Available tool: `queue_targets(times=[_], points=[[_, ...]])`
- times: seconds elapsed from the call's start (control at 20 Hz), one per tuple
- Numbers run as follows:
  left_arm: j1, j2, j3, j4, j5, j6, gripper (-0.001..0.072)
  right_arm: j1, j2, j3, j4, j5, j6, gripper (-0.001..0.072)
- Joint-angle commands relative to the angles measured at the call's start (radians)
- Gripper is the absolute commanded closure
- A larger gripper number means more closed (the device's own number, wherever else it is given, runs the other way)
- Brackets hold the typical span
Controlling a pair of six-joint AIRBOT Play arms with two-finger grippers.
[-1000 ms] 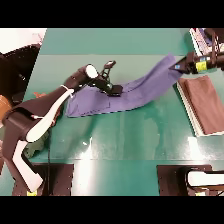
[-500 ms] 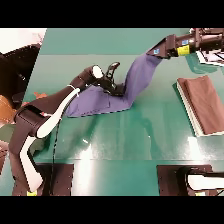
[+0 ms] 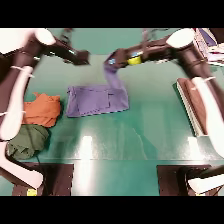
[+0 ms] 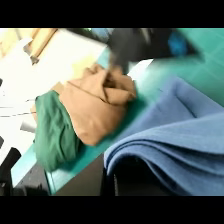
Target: Fold the shirts.
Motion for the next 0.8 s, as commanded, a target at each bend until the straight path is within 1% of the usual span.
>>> queue_targets(times=[0.0, 0.05, 0.1, 0.15, 0.2, 0.25, 0.35, 0.4, 0.6, 0.65, 0.75], points=[[0.161, 0.121, 0.010, 0.030, -0.039, 0.003, 0.0683, 0.156, -0.149, 0.112, -0.006, -0.113, -0.080, 0.0477], [0.190, 0.140, 0.010, 0.030, -0.053, 0.003, 0.0683, 0.178, -0.191, 0.161, -0.029, -0.105, -0.080, 0.0272], [0.214, 0.153, 0.010, 0.029, -0.073, 0.003, 0.0682, 0.188, -0.228, 0.209, -0.046, -0.074, -0.080, 0.0186], [0.230, 0.162, 0.010, 0.030, -0.090, 0.003, 0.0683, 0.186, -0.249, 0.240, -0.064, -0.029, -0.080, 0.0188], [0.241, 0.165, 0.010, 0.029, -0.109, 0.003, 0.0683, 0.175, -0.247, 0.239, -0.087, -0.005, -0.078, 0.0205], [0.247, 0.166, 0.010, 0.030, -0.125, 0.004, 0.0683, 0.156, -0.225, 0.207, -0.114, 0.009, -0.072, 0.0206], [0.247, 0.166, 0.010, 0.029, -0.142, 0.025, 0.0683, 0.097, -0.157, 0.094, -0.200, 0.017, -0.028, 0.0230], [0.247, 0.166, 0.010, 0.027, -0.150, 0.029, 0.0683, 0.058, -0.120, 0.029, -0.241, 0.021, -0.003, 0.0230], [0.247, 0.165, 0.010, 0.027, -0.161, 0.029, 0.0683, -0.154, 0.024, -0.280, -0.272, 0.026, 0.086, 0.0230], [0.244, 0.164, 0.010, 0.026, -0.161, 0.029, 0.0683, -0.210, 0.044, -0.352, -0.269, 0.029, 0.103, 0.0222], [0.232, 0.161, 0.009, 0.023, -0.159, 0.029, 0.0683, -0.291, 0.045, -0.452, -0.259, 0.035, 0.125, 0.0102]])
